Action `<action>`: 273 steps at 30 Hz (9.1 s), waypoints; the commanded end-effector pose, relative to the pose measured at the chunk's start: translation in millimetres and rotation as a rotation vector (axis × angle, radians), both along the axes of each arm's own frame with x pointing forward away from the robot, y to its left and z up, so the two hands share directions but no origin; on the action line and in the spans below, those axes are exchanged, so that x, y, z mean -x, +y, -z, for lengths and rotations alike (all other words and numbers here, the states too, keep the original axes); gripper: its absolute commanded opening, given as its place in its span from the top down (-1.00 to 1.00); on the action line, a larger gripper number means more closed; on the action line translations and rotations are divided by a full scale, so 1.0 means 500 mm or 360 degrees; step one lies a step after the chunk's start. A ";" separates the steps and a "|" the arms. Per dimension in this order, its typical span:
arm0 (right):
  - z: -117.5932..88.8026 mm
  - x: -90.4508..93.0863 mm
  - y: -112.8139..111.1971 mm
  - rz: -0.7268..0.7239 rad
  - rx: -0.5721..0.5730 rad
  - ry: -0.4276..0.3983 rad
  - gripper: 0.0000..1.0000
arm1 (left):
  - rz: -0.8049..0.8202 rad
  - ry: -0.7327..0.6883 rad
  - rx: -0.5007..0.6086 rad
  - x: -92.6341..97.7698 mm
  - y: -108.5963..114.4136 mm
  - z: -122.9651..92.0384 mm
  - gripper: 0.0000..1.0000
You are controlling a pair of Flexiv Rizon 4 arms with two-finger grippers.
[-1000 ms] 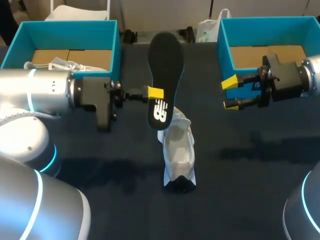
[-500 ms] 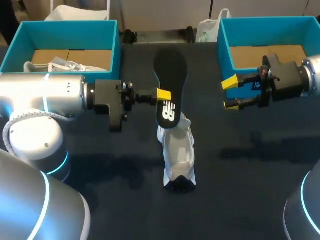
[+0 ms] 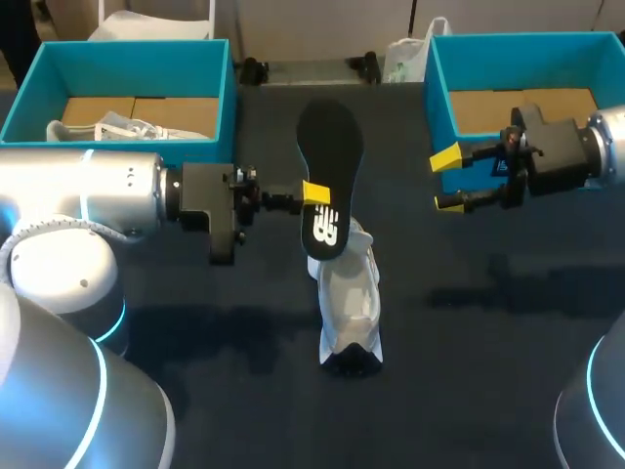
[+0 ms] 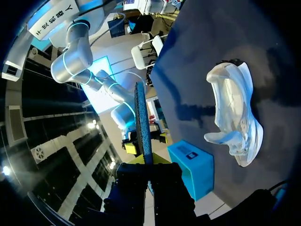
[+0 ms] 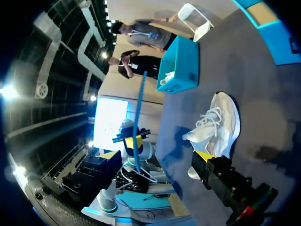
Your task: Take the shoe out of the shoebox, open the shoe tongue, remove and reinsert the insole, then place the shoe into the shoebox
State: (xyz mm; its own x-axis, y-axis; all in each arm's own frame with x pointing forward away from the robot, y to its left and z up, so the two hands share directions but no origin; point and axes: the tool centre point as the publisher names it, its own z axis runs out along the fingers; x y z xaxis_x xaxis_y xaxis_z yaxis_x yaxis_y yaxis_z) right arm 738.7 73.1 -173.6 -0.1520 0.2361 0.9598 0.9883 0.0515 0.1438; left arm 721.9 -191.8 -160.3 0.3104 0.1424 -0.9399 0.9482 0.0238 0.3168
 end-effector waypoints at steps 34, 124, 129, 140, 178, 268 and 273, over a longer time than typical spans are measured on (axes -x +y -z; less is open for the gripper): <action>-0.009 -0.018 0.203 -0.0071 -0.0153 0.0076 -0.33 | -0.0105 -0.0032 0.0043 -0.017 -0.051 0.047 1.00; 0.062 0.008 0.231 0.0038 -0.0248 0.0115 1.00 | -0.0054 -0.0205 -0.0656 -0.035 0.150 -0.041 -1.00; 0.062 0.008 0.231 0.0038 -0.0248 0.0115 1.00 | -0.0050 0.0025 -0.0790 -0.059 0.140 -0.068 -1.00; 0.062 0.008 0.231 0.0038 -0.0248 0.0115 1.00 | -0.0151 0.0139 -0.1550 -0.115 0.079 -0.189 -1.00; 0.062 0.008 0.231 0.0038 -0.0248 0.0115 1.00 | -0.0023 0.0344 -0.2222 -0.201 -0.107 -0.128 -1.00; 0.062 0.008 0.231 0.0038 -0.0248 0.0115 1.00 | -0.0201 0.0616 0.0003 -0.124 0.131 0.028 -1.00; 0.062 0.008 0.231 0.0038 -0.0248 0.0115 1.00 | -0.0196 0.0589 0.0086 -0.116 0.112 0.063 -1.00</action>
